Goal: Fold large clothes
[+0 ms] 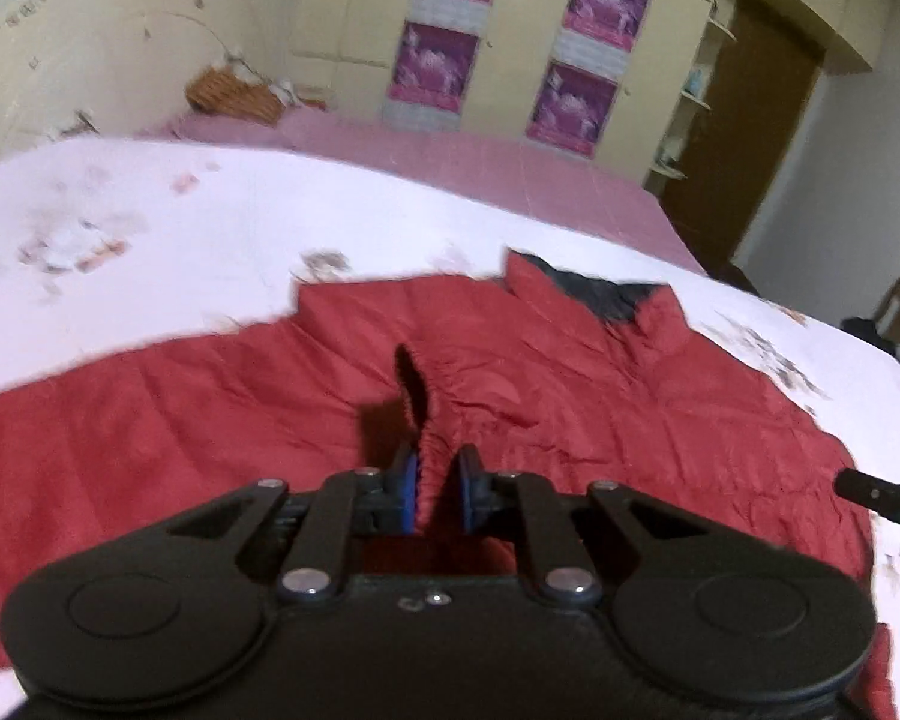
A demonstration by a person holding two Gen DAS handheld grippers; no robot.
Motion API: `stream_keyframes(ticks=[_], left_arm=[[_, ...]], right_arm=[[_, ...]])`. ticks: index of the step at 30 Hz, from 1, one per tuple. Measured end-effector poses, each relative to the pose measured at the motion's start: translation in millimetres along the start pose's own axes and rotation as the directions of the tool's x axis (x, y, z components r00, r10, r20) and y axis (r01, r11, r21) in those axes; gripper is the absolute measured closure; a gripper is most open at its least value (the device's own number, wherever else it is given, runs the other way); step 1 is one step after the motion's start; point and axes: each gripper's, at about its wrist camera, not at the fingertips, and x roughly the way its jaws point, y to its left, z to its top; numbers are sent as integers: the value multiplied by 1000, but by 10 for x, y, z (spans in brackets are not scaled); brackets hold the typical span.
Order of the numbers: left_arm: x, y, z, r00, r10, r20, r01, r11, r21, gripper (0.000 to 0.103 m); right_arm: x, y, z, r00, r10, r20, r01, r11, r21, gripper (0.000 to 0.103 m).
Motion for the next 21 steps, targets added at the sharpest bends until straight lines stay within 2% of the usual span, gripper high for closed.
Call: stream_keyframes(ticks=[1, 4, 6, 10, 15, 18, 20, 21], left_arm=[[43, 71, -19, 1000, 26, -14, -26, 1000, -7, 90], [216, 166, -124, 995, 50, -85, -50, 999, -3, 90], [248, 135, -161, 994, 62, -85, -60, 998, 33, 90], [341, 172, -178, 992, 70, -103, -68, 997, 25, 88], [308, 123, -183, 989, 102, -104, -95, 993, 74, 82], [168, 108, -138, 990, 129, -59, -124, 990, 69, 68], [50, 71, -112, 987, 161, -6, -160, 984, 76, 40], [0, 53, -101, 987, 163, 18, -164, 984, 76, 38]], right_arm=[[40, 2, 3, 1000, -10, -6, 10, 1000, -13, 27], [227, 2, -27, 999, -27, -37, 26, 999, -32, 27], [380, -21, -53, 997, -49, -57, 46, 998, -43, 27], [656, -131, -106, 988, -116, -98, 109, 991, -76, 27], [686, -194, -72, 987, -105, -123, 97, 993, -72, 27], [562, -127, 49, 995, -66, -70, 63, 997, -54, 27], [537, -16, 128, 998, -32, -53, 28, 998, -64, 27], [536, 50, 159, 999, -21, -48, 17, 997, -74, 27]])
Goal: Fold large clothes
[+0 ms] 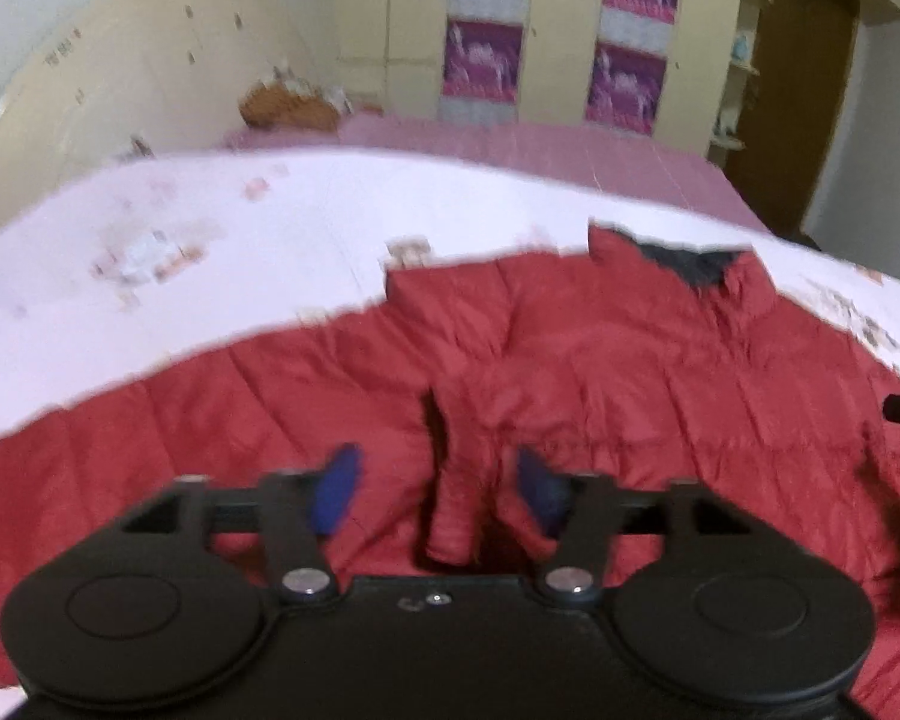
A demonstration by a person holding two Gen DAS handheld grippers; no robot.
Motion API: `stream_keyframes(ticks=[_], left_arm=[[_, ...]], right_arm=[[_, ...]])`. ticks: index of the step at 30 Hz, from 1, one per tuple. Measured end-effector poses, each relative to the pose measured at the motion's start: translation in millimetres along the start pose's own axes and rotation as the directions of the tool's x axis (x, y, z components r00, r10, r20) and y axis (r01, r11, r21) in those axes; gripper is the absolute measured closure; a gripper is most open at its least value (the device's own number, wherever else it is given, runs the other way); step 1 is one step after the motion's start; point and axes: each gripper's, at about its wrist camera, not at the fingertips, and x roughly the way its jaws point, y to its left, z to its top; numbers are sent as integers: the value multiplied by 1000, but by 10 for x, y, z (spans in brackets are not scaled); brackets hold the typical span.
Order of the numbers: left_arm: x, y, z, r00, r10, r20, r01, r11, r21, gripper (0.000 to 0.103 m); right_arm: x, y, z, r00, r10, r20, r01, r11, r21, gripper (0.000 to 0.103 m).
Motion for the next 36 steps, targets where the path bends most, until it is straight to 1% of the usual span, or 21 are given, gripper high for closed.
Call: stream_keyframes(ticks=[1, 3, 6, 8, 10, 13, 15, 17, 21, 24, 27, 29, 31, 33, 34, 35, 36], left_arm=[[-47, -24, 17, 1000, -5, 20, 5, 1000, 5, 38], [-83, -89, 52, 999, -30, 24, 30, 999, 18, 38], [-53, -146, 64, 998, -55, -11, 55, 998, 9, 38], [-8, -175, 59, 997, -71, -37, 71, 997, 0, 38], [40, -213, 54, 996, -80, -51, 80, 997, 5, 38], [174, -268, 47, 996, -66, -66, 68, 997, 29, 38], [298, -279, 31, 994, -50, -98, 54, 998, 35, 38], [446, -245, 9, 989, -40, -140, 43, 999, 20, 37], [504, -223, -10, 989, -34, -147, 38, 999, 22, 36], [514, -231, -24, 988, -33, -149, 38, 999, 29, 35], [523, -221, -14, 987, -35, -156, 39, 999, 26, 34], [517, -212, 2, 986, -35, -164, 39, 999, 18, 34], [492, -207, 33, 985, -31, -171, 31, 1000, 0, 35], [440, -188, 61, 983, -26, -179, 22, 999, -27, 33], [392, -171, 72, 984, -30, -176, 23, 999, -41, 30], [357, -163, 79, 985, -29, -171, 22, 999, -48, 27], [316, -157, 84, 986, -26, -165, 18, 999, -51, 27]], right_arm=[[14, 80, 29, 1000, 7, 4, -7, 1000, -19, 27], [69, 230, 62, 1000, 11, 5, -11, 998, -54, 27], [205, 379, 99, 1000, 19, -7, -20, 997, -70, 27], [302, 415, 123, 1000, 3, -14, -4, 997, -78, 27], [398, 368, 139, 999, -18, -28, 16, 998, -60, 27], [446, 285, 146, 999, -39, -33, 37, 998, -57, 27], [421, 224, 126, 998, -61, -28, 59, 996, -68, 27], [438, 102, 117, 996, -84, -33, 82, 995, -55, 27], [495, -196, 71, 987, -156, -45, 155, 988, -26, 27], [565, -363, -8, 987, -146, -71, 147, 989, 14, 27], [553, -330, -41, 985, -163, -62, 163, 987, -3, 27], [568, -346, -85, 987, -153, -50, 153, 988, 4, 27], [579, -339, -48, 986, -148, -72, 148, 989, -8, 27], [566, -331, 48, 984, -137, -117, 134, 990, -38, 27], [507, -321, 81, 984, -135, -118, 131, 991, -41, 27], [430, -294, 87, 986, -133, -100, 129, 991, -42, 27], [336, -247, 81, 990, -121, -75, 118, 992, -45, 27]])
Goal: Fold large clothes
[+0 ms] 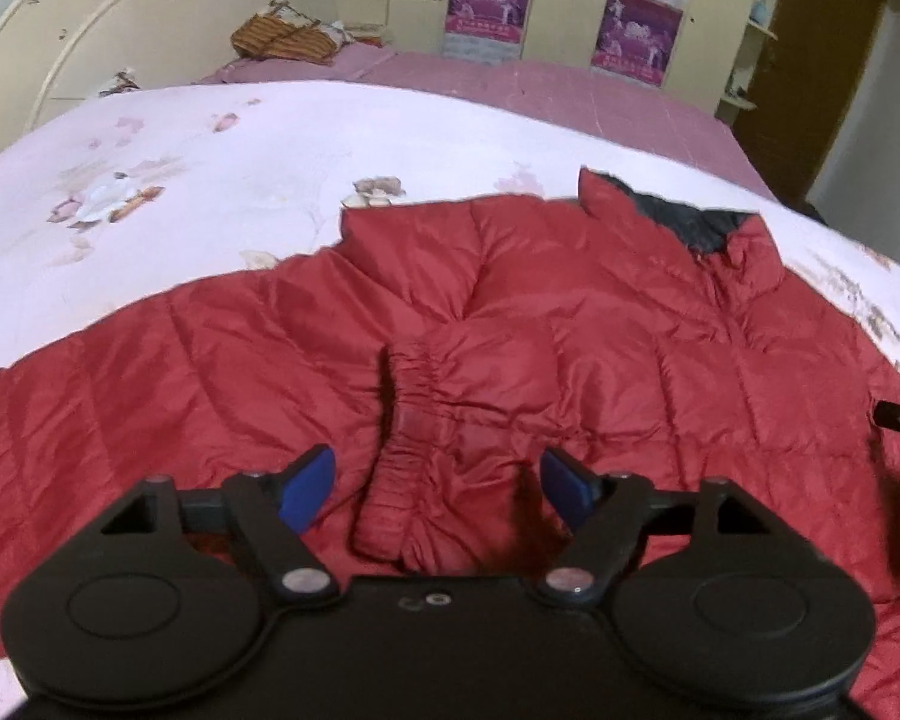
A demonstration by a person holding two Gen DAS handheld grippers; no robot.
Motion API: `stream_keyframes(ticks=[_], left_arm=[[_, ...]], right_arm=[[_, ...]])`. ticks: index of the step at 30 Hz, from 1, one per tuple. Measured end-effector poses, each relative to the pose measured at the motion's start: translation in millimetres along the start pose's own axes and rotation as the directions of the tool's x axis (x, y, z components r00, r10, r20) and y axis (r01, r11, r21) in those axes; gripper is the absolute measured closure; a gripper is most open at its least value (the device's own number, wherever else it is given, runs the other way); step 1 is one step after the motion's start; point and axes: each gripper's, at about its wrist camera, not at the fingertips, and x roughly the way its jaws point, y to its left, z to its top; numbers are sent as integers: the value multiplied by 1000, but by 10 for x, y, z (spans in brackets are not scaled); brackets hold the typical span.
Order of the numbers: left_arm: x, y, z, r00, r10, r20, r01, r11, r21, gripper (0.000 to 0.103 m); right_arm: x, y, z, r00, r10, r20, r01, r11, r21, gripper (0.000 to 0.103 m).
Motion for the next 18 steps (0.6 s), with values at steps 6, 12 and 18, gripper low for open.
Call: stream_keyframes(ticks=[6, 12, 18], left_arm=[[-217, 22, -29, 1000, 0, 11, 0, 1000, 3, 27], [-380, 125, -127, 1000, 11, 8, -11, 1000, -10, 26], [-542, 349, -263, 1000, 29, -2, -29, 998, -55, 26]], right_arm=[[-485, 372, -219, 993, 101, 68, -97, 994, -57, 27], [-595, 695, -452, 986, 164, 38, -160, 983, -95, 27], [-447, 761, -559, 990, 143, -17, -144, 984, -105, 27]])
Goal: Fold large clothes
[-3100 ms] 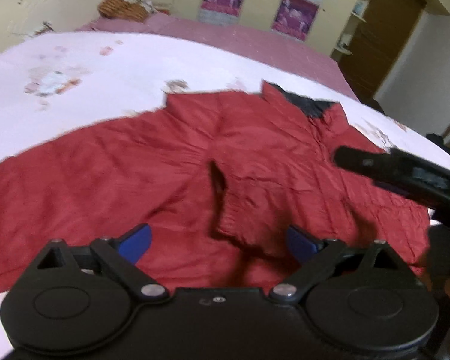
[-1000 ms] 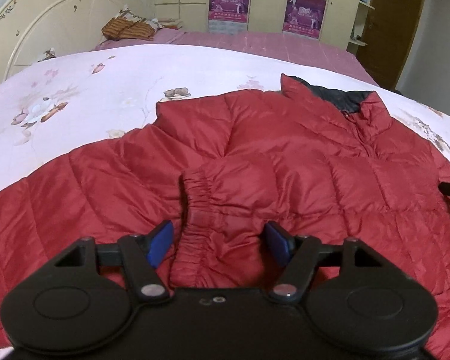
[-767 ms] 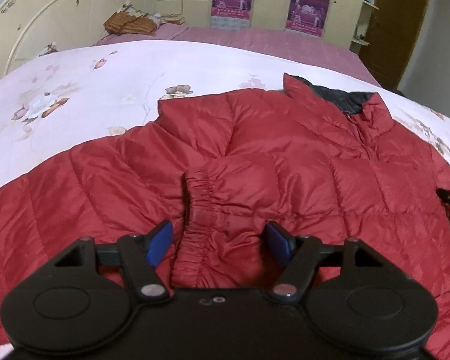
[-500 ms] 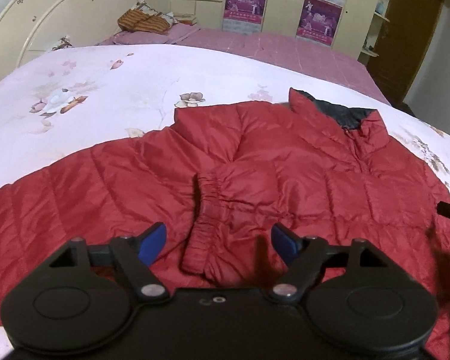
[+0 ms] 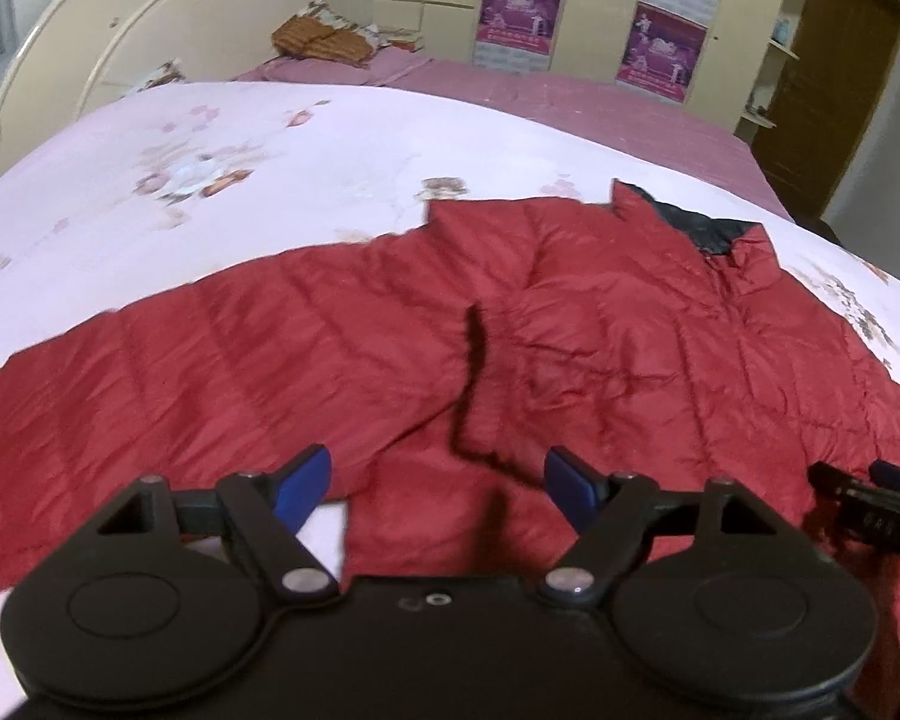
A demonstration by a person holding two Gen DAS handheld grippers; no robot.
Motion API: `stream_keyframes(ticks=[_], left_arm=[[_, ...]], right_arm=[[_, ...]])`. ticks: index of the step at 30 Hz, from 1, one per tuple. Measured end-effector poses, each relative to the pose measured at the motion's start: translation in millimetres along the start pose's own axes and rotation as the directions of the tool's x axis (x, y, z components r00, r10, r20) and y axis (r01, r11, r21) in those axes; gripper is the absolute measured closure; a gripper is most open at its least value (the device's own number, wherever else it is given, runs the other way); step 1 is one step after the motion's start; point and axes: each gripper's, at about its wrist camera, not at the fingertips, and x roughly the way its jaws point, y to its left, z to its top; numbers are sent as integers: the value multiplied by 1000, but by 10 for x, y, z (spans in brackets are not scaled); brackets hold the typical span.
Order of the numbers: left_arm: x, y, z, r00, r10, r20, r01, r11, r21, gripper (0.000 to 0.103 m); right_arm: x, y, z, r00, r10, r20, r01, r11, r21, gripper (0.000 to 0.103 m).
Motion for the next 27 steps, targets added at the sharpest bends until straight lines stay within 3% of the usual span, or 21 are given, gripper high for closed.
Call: stream_keyframes(ticks=[5, 9, 13, 21, 27], left_arm=[[-99, 267, -116, 999, 25, -22, -27, 998, -59, 26], [-199, 542, -209, 999, 46, -26, -48, 991, -125, 26], [-318, 946, -314, 997, 68, -37, -75, 969, -234, 26], [-539, 1743, -631, 990, 127, -53, -137, 871, -472, 29], [-712, 2164, -865, 985, 170, -32, -153, 772, -617, 36]], right_arm=[[-139, 148, 53, 998, 41, 47, -41, 999, -10, 27], [-9, 345, 24, 998, 60, -3, -61, 996, -59, 27], [-6, 388, 73, 998, 62, 4, -62, 996, -62, 27], [-194, 854, 217, 980, 186, 68, -176, 975, -136, 27], [-147, 1170, 270, 964, 259, 60, -249, 959, -137, 27]])
